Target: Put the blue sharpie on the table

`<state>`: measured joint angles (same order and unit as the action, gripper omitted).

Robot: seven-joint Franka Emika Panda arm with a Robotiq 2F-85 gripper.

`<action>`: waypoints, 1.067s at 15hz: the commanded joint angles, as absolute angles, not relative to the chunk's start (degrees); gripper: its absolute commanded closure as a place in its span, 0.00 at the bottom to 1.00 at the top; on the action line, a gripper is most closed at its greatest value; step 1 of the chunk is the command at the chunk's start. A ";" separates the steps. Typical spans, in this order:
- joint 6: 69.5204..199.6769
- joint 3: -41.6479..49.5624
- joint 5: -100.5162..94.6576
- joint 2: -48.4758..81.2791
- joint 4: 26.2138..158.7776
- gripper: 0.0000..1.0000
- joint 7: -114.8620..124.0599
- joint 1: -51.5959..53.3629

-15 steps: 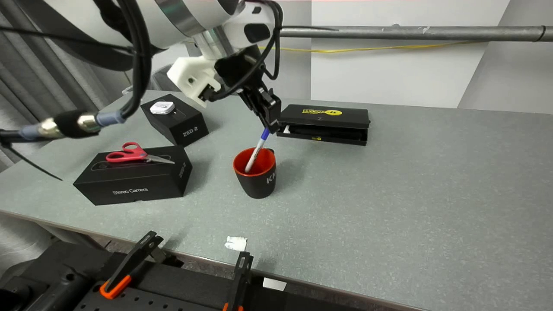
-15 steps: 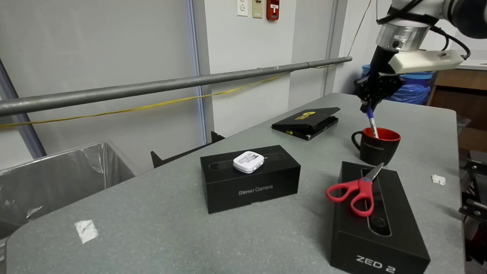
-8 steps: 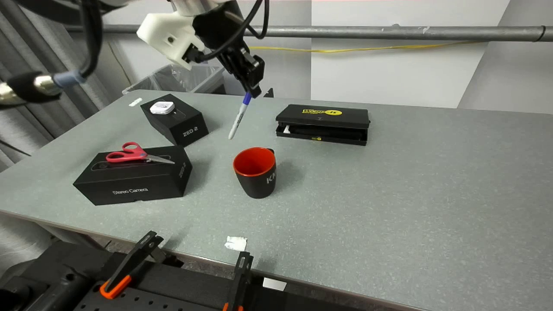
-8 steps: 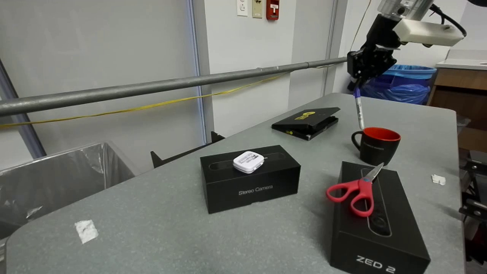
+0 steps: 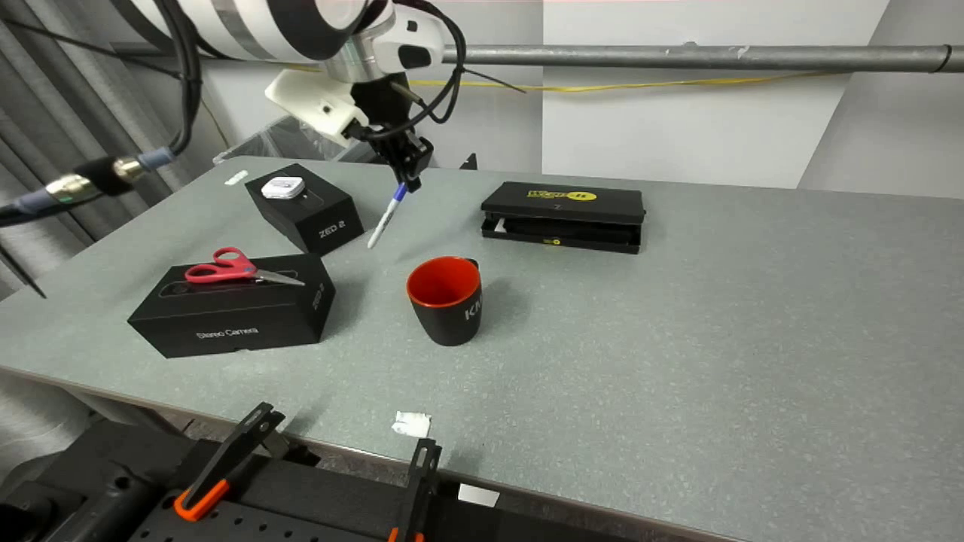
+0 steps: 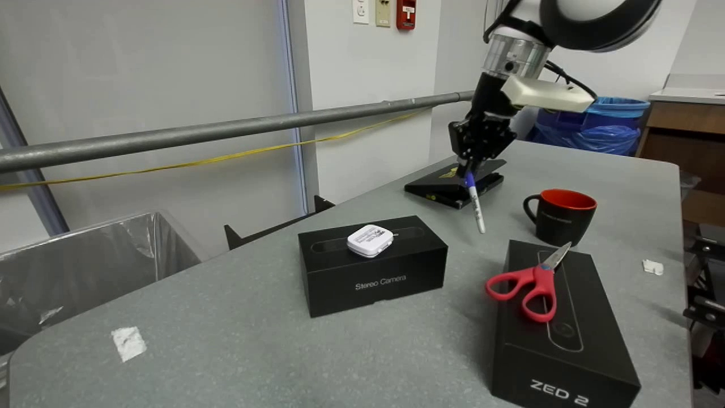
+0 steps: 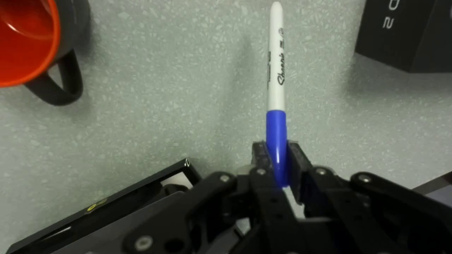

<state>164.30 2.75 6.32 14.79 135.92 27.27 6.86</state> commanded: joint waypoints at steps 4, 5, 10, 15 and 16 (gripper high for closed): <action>157.81 5.64 5.59 28.35 120.32 0.96 24.68 5.34; 157.20 6.16 5.24 29.59 119.08 0.96 24.76 5.66; 154.66 7.79 3.16 34.51 114.97 0.96 25.19 7.08; 153.86 7.45 1.17 34.78 115.54 0.53 23.80 7.85; 154.25 7.38 0.73 34.33 116.24 0.44 23.44 8.14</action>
